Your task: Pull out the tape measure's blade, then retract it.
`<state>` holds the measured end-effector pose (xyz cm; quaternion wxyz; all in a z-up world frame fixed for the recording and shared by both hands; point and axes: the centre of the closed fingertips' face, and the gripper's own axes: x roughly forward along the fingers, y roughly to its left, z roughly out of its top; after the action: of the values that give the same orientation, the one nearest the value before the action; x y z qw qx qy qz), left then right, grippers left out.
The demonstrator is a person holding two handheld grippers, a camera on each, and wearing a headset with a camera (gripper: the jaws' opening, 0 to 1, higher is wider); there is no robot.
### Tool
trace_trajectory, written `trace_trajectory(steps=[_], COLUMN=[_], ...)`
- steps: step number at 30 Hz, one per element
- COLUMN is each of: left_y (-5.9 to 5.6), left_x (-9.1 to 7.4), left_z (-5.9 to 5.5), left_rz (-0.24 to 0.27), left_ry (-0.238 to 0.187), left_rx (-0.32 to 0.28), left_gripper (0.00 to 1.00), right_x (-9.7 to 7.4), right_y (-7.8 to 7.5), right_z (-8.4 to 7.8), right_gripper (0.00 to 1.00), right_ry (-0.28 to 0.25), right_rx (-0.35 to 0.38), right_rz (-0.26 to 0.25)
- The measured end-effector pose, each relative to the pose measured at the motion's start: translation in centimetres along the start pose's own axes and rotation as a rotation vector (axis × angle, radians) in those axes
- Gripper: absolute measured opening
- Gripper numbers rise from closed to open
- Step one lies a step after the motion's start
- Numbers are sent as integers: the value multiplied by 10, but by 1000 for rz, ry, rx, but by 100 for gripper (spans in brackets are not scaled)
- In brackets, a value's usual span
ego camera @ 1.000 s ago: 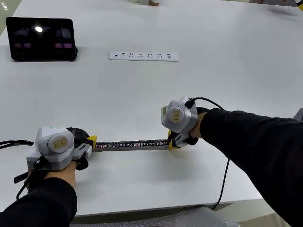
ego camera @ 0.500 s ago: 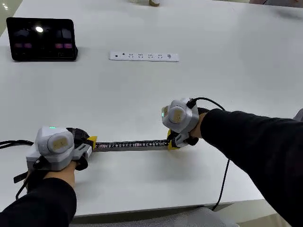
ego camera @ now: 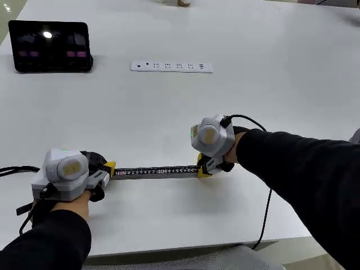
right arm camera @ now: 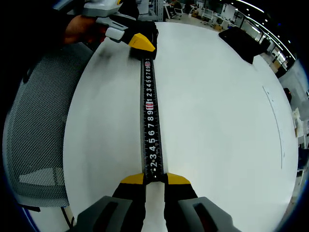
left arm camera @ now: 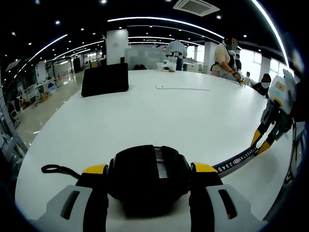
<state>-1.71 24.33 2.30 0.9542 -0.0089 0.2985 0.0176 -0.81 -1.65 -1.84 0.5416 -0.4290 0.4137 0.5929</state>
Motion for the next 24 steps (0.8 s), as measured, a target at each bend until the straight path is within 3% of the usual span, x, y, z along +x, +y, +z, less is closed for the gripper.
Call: trace_trajectory(steps=[24], left_y=[0], left_x=[-1], left_z=[-2], left_rz=[-2], left_ry=[21], left_rx=[-10], left_gripper=[63], right_x=[2], right_y=[-1], right_z=[4], right_gripper=[11], right_ry=[17], right_rx=[48], right_rz=[-23])
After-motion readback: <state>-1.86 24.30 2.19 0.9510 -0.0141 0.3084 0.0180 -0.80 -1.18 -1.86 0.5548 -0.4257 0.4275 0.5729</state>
